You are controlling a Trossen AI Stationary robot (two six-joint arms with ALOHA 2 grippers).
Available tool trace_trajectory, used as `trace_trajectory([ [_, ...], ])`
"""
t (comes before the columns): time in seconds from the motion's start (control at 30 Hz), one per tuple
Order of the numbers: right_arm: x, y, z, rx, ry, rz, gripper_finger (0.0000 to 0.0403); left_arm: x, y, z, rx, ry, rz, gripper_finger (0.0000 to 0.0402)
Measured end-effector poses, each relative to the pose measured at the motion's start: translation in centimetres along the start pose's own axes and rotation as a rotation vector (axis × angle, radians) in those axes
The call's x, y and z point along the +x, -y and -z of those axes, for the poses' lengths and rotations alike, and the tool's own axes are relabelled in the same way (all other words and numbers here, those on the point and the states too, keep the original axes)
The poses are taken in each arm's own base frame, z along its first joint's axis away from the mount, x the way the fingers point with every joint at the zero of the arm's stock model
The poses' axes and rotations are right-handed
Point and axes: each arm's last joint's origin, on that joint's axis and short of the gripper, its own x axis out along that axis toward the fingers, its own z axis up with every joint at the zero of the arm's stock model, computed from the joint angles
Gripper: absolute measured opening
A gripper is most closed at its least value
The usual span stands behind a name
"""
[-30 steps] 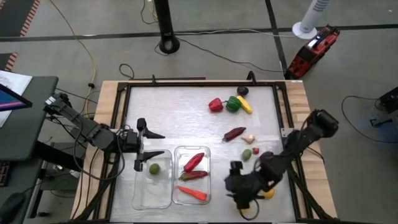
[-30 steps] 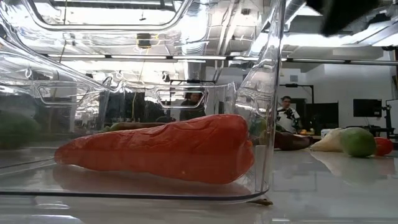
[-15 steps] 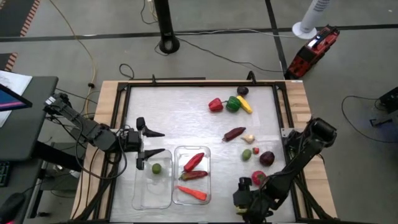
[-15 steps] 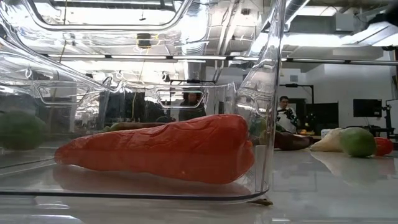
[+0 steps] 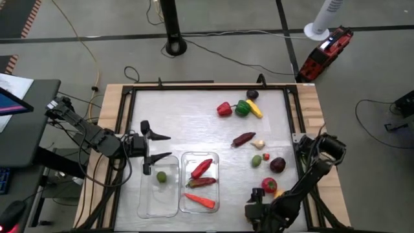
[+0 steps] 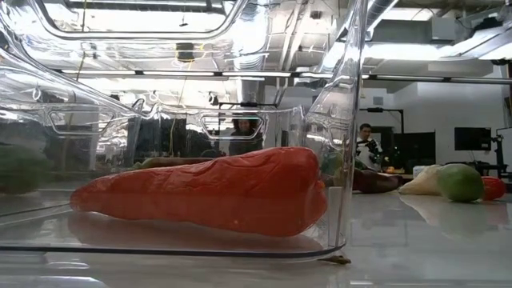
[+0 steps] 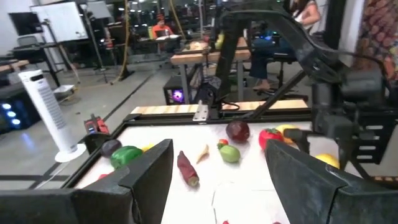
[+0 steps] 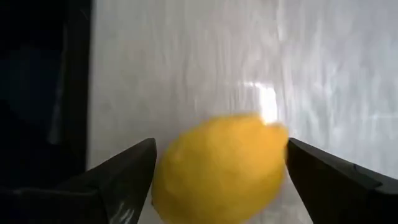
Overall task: Sort produce into baskets
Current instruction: Put the left yellow lemon into the left transparent bin
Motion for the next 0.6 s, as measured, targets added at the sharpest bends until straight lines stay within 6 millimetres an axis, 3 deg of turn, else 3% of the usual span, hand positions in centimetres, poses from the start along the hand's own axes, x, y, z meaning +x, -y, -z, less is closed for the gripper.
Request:
trace_trajectory([
  [0.37,0.6,0.3,0.5,-0.030,-0.038,0.054,0.0289,0.0,-0.1,0.0,-0.001,0.002,-0.022,0.0242],
  [0.5,0.3,0.9,0.2,-0.051,-0.032,0.081,0.0288,0.0,-0.1,0.0,-0.003,0.003,-0.022,0.0242],
  [0.6,-0.4,2.0,-1.2,-0.056,0.026,0.120,0.0292,0.0,-0.1,-0.1,-0.010,0.008,-0.023,0.0242],
])
